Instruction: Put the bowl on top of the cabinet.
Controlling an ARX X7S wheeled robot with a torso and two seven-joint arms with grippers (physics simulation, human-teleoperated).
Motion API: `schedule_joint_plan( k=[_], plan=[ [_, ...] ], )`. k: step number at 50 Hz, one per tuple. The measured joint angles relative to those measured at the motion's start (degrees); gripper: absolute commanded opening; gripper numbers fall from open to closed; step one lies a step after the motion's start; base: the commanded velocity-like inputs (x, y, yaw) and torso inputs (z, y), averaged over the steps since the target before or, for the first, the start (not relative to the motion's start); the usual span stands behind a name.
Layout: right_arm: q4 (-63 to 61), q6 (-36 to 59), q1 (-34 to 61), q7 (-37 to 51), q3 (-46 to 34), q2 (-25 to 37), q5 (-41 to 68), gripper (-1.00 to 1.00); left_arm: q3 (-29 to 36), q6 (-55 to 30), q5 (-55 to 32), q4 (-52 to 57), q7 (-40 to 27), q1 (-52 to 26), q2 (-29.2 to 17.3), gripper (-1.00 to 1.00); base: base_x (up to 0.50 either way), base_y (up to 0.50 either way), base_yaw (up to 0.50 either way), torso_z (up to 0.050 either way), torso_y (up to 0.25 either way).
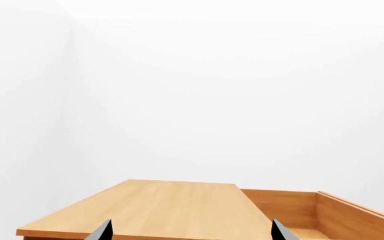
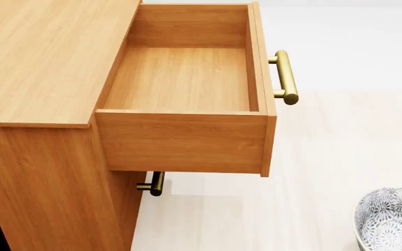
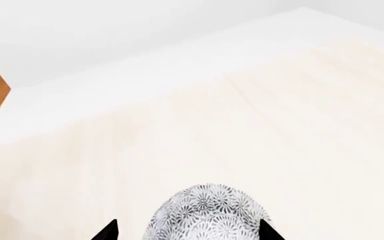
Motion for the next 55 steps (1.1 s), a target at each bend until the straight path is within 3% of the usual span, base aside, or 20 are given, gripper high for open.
schedule_joint_plan(
  k=[55],
  plan=[
    [11.4, -12.3, -7.3, -2.5, -6.1, -0.3, -8.9, 1.0, 1.3, 2.5, -1.3, -1.7, -2.8, -0.1, -2.7, 1.0, 0.0, 0.0, 0.0, 0.0, 0.0]
  ],
)
